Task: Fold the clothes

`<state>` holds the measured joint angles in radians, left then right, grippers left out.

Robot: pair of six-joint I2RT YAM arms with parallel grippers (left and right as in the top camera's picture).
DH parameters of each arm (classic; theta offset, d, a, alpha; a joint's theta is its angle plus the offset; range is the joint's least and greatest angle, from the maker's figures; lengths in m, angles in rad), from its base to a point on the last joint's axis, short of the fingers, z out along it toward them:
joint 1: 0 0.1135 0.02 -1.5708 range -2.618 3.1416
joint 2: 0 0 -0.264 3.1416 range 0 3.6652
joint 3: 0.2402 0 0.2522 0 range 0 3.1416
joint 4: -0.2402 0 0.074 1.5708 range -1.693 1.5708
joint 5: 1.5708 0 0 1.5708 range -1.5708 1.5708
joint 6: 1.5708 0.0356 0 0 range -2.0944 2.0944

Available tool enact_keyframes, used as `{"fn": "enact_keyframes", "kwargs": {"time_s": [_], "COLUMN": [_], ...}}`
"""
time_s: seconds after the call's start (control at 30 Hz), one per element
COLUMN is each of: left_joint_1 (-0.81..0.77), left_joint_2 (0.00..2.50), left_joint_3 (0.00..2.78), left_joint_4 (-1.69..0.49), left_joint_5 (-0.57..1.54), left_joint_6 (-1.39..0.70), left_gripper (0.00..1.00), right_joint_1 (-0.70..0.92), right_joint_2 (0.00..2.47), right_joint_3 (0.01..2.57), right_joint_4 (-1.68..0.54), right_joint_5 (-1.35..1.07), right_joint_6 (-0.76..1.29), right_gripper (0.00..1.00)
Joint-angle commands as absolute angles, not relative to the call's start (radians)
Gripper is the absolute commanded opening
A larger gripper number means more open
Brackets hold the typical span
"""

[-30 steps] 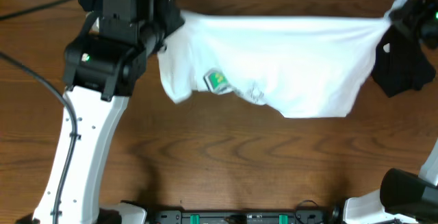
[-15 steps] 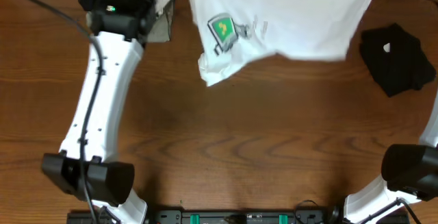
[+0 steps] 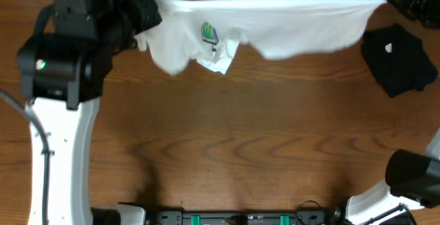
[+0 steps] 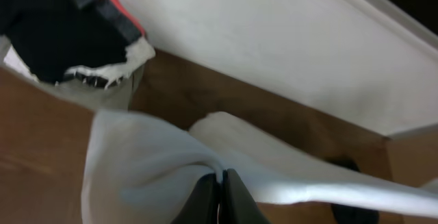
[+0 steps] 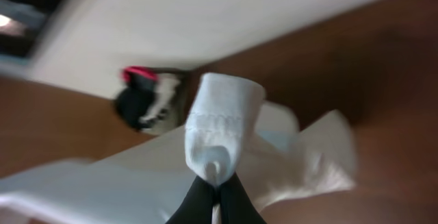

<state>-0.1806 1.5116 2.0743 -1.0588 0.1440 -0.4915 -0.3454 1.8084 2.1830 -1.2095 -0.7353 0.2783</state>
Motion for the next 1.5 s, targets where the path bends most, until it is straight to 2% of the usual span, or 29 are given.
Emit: {"fn": "enact_keyframes", "kwargs": {"time_s": [0.0,0.17,0.37,0.53,0.7,0.93,1.07,1.17,1.33,1.47], "left_joint_1": [-0.189,-0.262,-0.314,-0.314,-0.313,-0.274,-0.253,-0.242,-0.225,-0.226], "left_joint_2": [1.404,1.273,1.2,1.24,1.375,1.608,1.671,1.654,1.551,1.426], "left_joint_3": [2.088,2.088,2.088,2.088,2.088,2.088,2.088,2.097,2.165,2.177], "left_joint_4": [-1.107,-1.213,-1.33,-1.315,-1.185,-0.77,-0.557,-0.505,-0.581,-0.773], "left_joint_5": [0.154,0.154,0.154,0.139,0.058,0.048,0.047,0.047,0.048,0.063], "left_joint_6": [-0.483,-0.588,-0.712,-0.719,-0.695,-0.567,-0.493,-0.49,-0.477,-0.465], "left_gripper": [0.06,0.06,0.06,0.06,0.06,0.06,0.06,0.06,0.06,0.06], "right_joint_1": [-0.326,-0.287,-0.282,-0.283,-0.283,-0.283,-0.283,-0.283,-0.307,-0.32], "right_joint_2": [1.683,1.524,1.413,1.427,1.52,1.7,1.762,1.759,1.718,1.651], "right_joint_3": [2.194,2.194,2.194,2.194,2.194,2.194,2.194,2.204,2.321,2.412], "right_joint_4": [-1.263,-1.359,-1.463,-1.467,-1.385,-1.114,-0.951,-0.903,-0.973,-1.149], "right_joint_5": [-0.468,-0.303,-0.302,-0.303,-0.307,-0.466,-0.568,-0.584,-0.591,-0.533], "right_joint_6": [0.232,0.276,0.315,0.329,0.348,0.424,0.478,0.486,0.447,0.398], "right_gripper": [0.01,0.02,0.02,0.02,0.01,0.02,0.02,0.02,0.02,0.02]}}
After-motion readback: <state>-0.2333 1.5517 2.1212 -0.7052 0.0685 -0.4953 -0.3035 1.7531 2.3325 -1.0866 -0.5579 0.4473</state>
